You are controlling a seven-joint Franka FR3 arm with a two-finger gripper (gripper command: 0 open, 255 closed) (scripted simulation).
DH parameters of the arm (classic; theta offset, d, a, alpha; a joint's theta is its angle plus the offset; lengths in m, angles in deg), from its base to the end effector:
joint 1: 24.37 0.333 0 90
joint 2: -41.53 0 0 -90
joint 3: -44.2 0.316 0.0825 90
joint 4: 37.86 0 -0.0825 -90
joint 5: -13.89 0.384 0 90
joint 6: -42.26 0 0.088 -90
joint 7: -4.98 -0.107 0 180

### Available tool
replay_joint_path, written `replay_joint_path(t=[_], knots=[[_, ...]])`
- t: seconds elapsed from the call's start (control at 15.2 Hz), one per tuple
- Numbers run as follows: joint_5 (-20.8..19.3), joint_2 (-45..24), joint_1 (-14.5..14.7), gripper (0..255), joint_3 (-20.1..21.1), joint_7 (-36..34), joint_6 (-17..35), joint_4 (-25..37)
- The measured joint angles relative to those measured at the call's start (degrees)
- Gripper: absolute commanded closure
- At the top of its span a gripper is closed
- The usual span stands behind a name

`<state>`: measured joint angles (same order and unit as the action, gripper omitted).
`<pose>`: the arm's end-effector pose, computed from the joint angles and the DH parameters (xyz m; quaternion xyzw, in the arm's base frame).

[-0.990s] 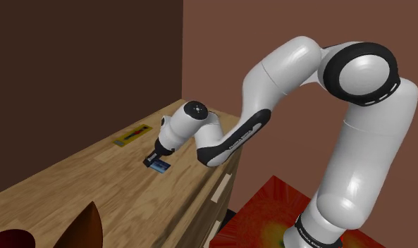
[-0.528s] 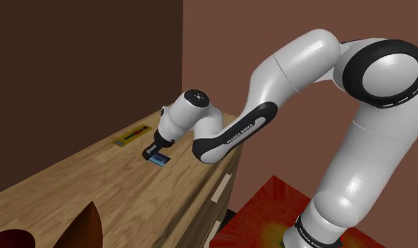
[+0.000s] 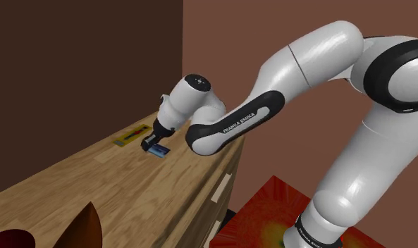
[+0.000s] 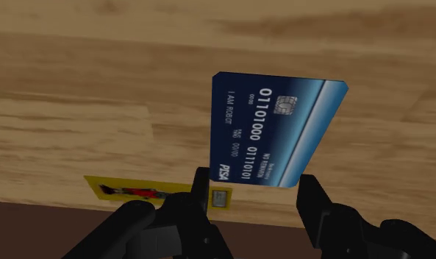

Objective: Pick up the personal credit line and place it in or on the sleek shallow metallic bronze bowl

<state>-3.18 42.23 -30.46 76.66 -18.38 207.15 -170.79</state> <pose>0.4840 0.2591 0.4074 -0.9454 -0.1525 -0.2849 0.0434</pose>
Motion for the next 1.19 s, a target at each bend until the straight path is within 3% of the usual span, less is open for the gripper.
replay_joint_path(t=[0.33, 0.4, 1.19], knots=[[5.9, 2.5, 0.7, 255, -0.1, 4.8, -3.5, 1.6], [5.6, 2.7, 0.9, 255, 0.3, 3.9, -4.2, 2.0], [-11.3, 0.1, 5.7, 255, 10.6, -22.9, -12.7, 8.1]])
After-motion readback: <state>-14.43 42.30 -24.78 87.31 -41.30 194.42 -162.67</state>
